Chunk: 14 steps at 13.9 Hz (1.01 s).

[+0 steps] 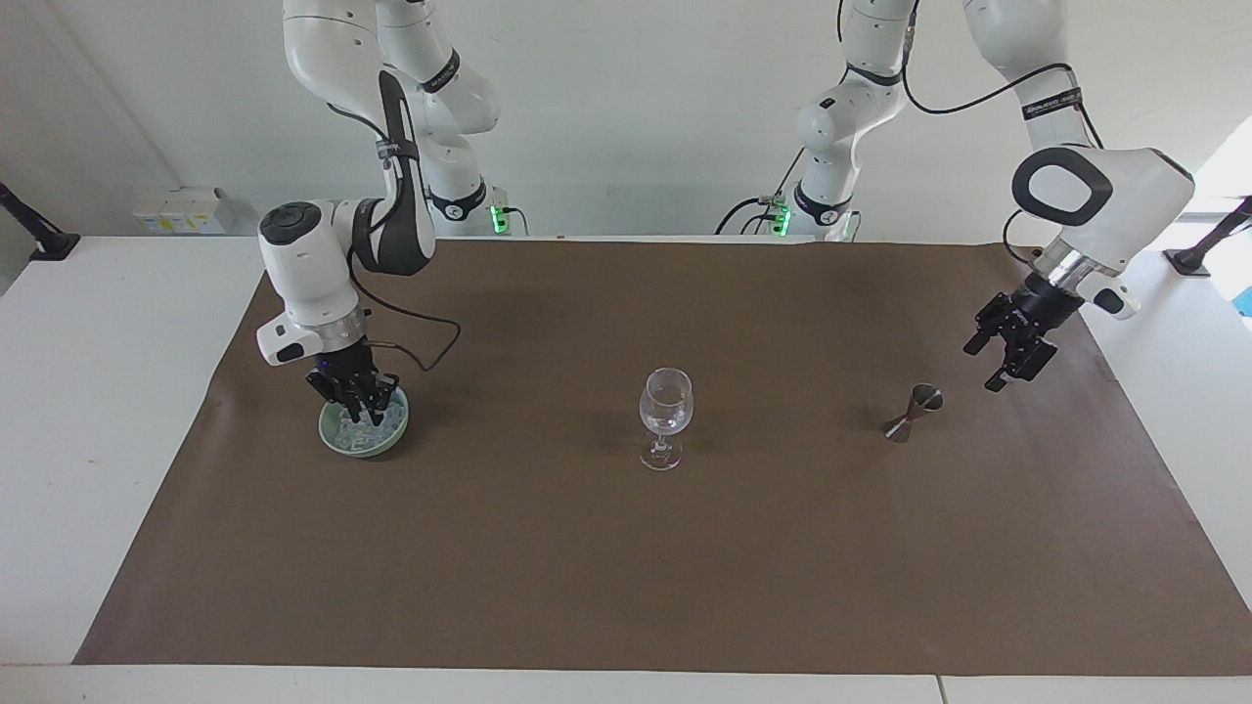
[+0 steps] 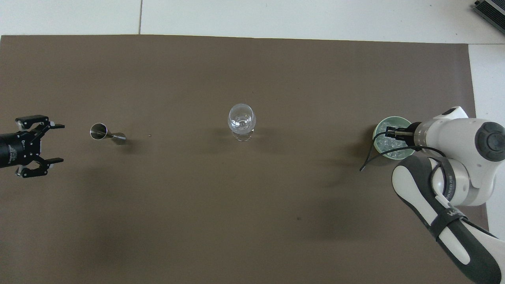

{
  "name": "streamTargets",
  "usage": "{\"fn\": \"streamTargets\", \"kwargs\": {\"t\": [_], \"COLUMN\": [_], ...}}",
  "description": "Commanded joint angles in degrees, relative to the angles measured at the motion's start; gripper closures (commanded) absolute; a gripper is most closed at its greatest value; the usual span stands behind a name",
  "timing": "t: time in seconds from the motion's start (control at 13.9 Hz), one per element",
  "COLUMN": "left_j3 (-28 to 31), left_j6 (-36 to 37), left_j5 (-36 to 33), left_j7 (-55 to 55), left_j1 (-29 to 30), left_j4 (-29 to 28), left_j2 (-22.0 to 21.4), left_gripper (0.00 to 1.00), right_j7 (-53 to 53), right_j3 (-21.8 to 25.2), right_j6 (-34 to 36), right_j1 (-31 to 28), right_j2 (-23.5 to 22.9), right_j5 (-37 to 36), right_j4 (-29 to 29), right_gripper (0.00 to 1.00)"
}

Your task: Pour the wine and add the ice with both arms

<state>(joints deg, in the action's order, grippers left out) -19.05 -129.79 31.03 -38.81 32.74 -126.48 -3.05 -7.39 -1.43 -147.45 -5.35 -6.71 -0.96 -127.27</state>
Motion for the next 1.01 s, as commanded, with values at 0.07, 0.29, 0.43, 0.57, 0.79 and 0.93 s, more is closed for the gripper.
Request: {"fn": "streamTargets", "kwargs": {"t": [0.07, 0.29, 0.43, 0.57, 0.79, 0.93], "left_j3": [-0.02, -0.11, -0.11, 0.07, 6.63, 11.91], "left_j6": [4.45, 4.80, 8.13, 12.00, 16.74, 19.30], "left_j5": [-3.44, -8.24, -12.99, -15.03, -20.12, -21.71], "left_j7": [9.07, 16.11, 20.94, 23.94, 25.09, 26.06], "left_j1": [0.57, 0.57, 0.05, -1.18, -9.50, -16.19], "left_j4": [2.63, 3.51, 6.22, 9.04, 13.43, 16.51], "left_j2": [-1.52, -2.31, -2.23, -2.22, -2.14, -2.14], "left_gripper": [0.00, 0.00, 0.00, 0.00, 0.00, 0.00], "right_j7": [1.15, 0.80, -0.95, -3.06, -8.33, -13.15], "right_j3": [-1.11, -1.38, -1.55, -1.55, -1.55, -1.64], "right_j6": [1.88, 7.33, 9.10, 10.77, 15.59, 18.41], "right_j1": [0.25, 2.36, 3.67, 6.31, 10.61, 14.39], "right_j2": [4.68, 5.91, 6.44, 7.32, 7.85, 7.24], "right_j5": [0.08, 0.17, 0.17, 0.17, 0.17, 0.17], "right_j4": [0.96, 5.00, 6.94, 8.61, 13.60, 16.69], "right_gripper": [1.00, 1.00, 1.00, 1.00, 1.00, 1.00]}}
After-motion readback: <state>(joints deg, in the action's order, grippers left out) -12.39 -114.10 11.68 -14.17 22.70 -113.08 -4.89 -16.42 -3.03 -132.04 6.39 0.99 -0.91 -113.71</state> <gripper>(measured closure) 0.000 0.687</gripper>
